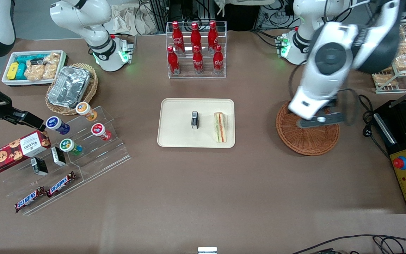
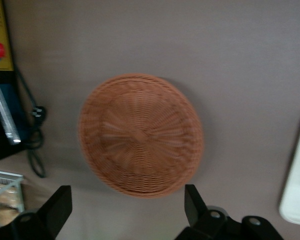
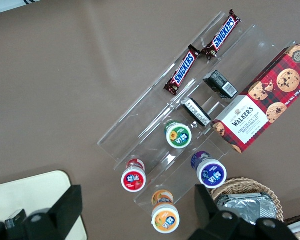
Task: Place sandwich from basket to tray
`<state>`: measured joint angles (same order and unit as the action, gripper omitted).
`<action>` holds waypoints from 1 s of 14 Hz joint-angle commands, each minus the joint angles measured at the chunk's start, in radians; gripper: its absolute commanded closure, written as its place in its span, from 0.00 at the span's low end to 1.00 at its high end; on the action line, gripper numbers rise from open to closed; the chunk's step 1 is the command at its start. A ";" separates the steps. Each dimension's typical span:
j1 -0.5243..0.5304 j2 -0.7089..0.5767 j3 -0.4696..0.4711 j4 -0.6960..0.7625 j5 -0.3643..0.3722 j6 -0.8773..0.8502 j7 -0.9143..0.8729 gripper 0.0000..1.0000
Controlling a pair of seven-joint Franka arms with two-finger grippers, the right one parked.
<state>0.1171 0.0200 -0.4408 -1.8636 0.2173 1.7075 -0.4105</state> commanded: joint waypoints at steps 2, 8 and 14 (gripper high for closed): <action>0.131 -0.080 -0.016 -0.011 -0.025 -0.037 0.186 0.01; 0.196 -0.123 0.040 -0.011 -0.082 -0.045 0.358 0.01; -0.138 -0.169 0.445 -0.003 -0.202 -0.054 0.457 0.00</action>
<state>0.0601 -0.1295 -0.0411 -1.8638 0.0319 1.6696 0.0534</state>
